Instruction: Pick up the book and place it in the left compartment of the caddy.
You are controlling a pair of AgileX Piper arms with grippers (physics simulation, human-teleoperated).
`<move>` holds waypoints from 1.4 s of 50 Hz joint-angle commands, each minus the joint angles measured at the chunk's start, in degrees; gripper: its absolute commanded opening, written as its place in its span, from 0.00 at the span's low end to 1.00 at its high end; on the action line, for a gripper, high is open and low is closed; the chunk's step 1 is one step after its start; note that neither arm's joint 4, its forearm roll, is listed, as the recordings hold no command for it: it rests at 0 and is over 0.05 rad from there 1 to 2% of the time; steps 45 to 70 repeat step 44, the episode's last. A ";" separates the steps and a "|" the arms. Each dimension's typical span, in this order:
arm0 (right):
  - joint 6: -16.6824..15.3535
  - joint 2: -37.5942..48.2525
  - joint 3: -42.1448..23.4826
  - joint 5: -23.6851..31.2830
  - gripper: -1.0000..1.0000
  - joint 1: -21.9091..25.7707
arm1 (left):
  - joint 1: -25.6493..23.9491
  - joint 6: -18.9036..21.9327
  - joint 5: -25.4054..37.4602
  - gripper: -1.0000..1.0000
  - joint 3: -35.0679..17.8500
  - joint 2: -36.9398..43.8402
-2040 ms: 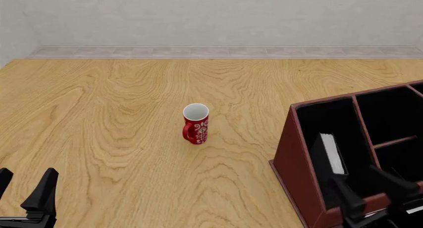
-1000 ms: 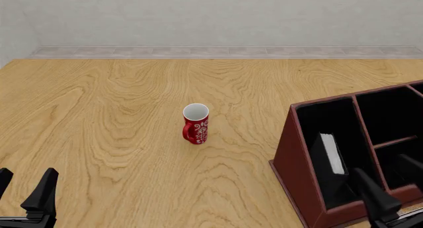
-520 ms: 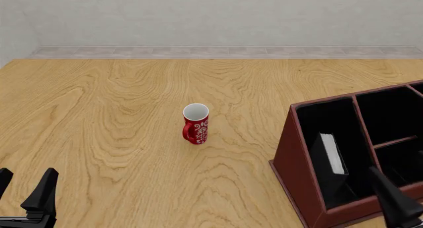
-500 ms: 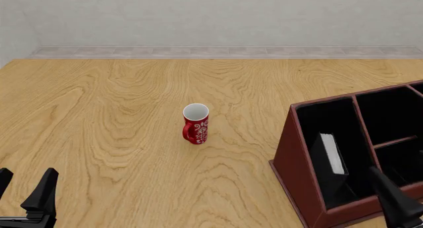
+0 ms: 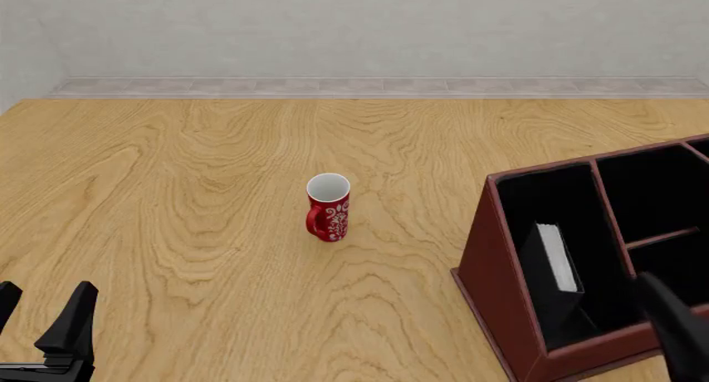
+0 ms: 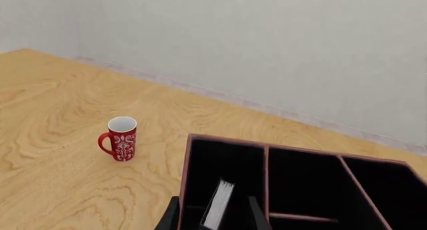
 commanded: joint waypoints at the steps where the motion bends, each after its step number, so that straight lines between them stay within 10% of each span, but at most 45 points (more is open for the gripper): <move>1: -0.48 0.07 -2.25 1.03 1.00 0.20 | 0.00 0.00 0.00 1.00 0.00 0.00; 70: -2.59 -2.10 -9.97 6.88 1.00 1.01 | 0.00 0.00 0.00 1.00 0.00 0.00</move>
